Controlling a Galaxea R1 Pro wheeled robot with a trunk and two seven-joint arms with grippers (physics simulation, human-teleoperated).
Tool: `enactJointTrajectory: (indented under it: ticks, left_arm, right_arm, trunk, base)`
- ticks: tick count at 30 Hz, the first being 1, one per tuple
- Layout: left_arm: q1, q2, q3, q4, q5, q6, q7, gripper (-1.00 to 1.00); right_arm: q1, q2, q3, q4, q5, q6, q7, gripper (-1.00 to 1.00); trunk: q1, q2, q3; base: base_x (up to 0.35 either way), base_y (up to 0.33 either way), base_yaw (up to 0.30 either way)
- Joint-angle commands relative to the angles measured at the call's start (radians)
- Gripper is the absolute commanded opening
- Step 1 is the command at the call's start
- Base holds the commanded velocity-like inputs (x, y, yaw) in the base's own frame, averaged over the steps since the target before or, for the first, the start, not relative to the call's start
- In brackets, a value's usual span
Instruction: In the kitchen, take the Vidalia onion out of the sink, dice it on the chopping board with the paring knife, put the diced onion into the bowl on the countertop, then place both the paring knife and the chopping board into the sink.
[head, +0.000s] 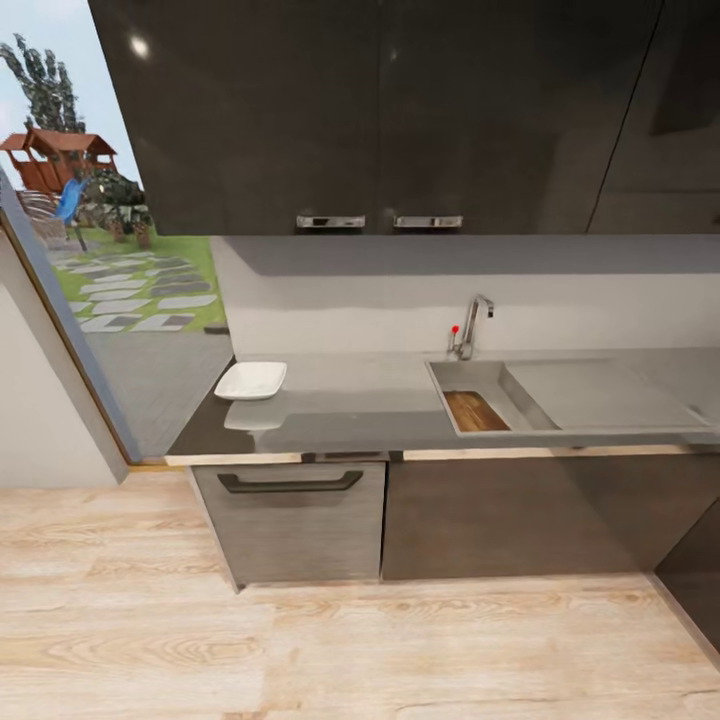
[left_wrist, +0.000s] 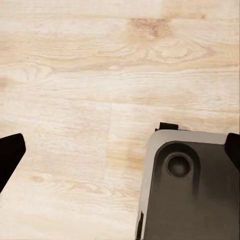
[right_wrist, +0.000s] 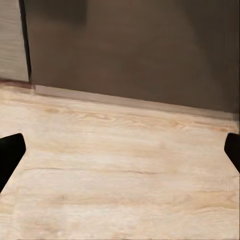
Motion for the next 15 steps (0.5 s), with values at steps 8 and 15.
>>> enactJointTrajectory:
  ticks: [8, 15]
  left_arm:
    - [0.01, 0.005, -0.006, 0.009, 0.01, -0.001, -0.16, 1.0]
    - [0.011, 0.016, -0.006, 0.009, 0.01, 0.036, -0.088, 1.0]
  right_arm:
    - [0.062, -0.007, -0.009, -0.002, -0.319, 0.223, 0.345, 1.0]
    - [0.063, -0.008, -0.007, -0.004, -0.472, 0.239, 0.394, 1.0]
  trunk:
    - [0.001, -0.002, 0.011]
    - [0.001, -0.002, 0.022]
  base:
    - [0.0, 0.0, 0.0]
    - [0.0, 0.0, 0.0]
